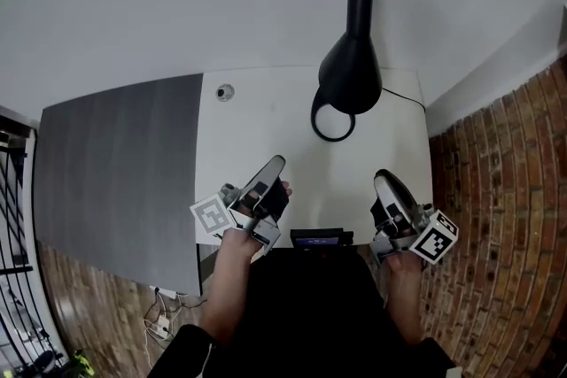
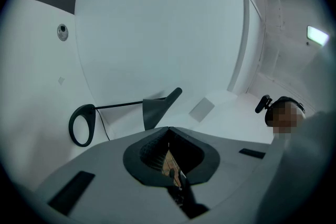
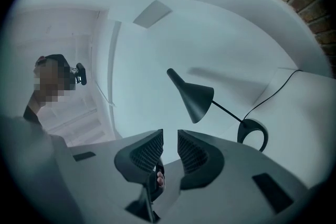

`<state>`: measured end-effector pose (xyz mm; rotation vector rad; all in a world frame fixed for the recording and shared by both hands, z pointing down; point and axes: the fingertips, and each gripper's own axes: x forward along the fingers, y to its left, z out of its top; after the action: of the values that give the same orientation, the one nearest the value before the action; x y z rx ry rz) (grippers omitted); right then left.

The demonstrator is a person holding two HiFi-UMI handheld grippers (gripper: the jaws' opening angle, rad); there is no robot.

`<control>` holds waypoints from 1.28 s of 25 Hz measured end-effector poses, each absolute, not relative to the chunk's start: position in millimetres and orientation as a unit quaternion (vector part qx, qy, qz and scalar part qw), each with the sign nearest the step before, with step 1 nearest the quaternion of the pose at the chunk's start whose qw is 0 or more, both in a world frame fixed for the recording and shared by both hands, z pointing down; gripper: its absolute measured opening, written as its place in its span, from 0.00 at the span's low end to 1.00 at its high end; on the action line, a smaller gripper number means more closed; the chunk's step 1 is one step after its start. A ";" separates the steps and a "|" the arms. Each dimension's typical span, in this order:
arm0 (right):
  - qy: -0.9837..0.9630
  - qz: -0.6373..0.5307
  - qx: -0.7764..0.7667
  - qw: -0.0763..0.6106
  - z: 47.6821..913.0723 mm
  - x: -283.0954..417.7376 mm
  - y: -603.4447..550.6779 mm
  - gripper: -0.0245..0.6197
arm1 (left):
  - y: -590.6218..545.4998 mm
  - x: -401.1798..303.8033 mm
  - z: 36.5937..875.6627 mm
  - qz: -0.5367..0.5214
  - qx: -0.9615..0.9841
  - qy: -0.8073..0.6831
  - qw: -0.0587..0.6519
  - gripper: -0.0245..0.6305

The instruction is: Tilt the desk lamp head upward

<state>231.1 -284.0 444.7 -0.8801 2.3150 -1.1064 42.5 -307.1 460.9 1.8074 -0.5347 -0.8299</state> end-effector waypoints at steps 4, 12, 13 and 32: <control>0.836 -0.411 -0.293 0.216 455.2 251.0 -307.2 0.18 | -319.3 66.3 468.1 -0.328 0.753 -0.243 0.517 0.06; 0.842 -0.437 -0.236 0.209 480.6 266.3 -343.4 0.18 | -326.1 86.3 473.9 -0.294 0.757 -0.288 0.507 0.06; 0.844 -0.440 -0.227 0.208 483.8 263.9 -346.5 0.18 | -324.4 85.7 475.3 -0.288 0.756 -0.296 0.507 0.06; 0.843 -0.433 -0.262 0.181 479.7 249.8 -338.5 0.18 | -389.4 114.0 616.4 -0.189 0.752 -0.277 0.567 0.06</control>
<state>249.8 -338.5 479.7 -0.7392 2.3818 -1.2218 114.0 -389.4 616.4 1.7680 -0.6519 -0.4438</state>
